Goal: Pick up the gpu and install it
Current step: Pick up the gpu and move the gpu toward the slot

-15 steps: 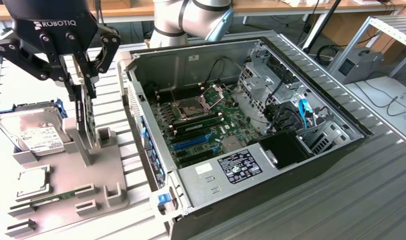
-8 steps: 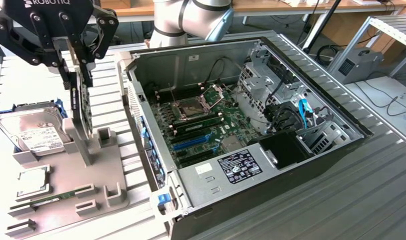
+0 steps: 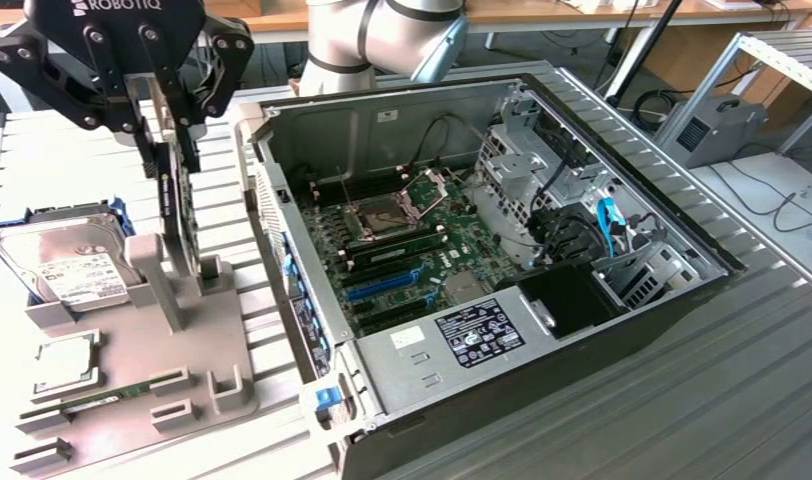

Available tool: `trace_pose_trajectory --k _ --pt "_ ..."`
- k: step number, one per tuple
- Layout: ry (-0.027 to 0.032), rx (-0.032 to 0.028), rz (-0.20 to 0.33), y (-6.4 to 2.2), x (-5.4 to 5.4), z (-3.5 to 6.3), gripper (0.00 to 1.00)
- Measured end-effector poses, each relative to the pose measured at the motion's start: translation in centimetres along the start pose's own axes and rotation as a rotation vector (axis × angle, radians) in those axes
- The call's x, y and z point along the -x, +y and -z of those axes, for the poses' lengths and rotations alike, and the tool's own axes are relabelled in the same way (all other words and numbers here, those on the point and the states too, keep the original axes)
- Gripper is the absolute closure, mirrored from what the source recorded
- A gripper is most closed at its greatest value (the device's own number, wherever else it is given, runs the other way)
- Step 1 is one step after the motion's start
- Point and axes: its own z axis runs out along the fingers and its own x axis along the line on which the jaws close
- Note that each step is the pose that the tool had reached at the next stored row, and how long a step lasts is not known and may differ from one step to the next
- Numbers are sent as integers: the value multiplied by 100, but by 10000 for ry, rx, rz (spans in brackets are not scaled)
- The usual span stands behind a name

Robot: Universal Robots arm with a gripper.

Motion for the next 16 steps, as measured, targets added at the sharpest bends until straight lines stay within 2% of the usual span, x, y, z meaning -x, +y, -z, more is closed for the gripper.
trace_pose_trajectory --k 16 --pt "0 -1 1 5 57 -14 71"
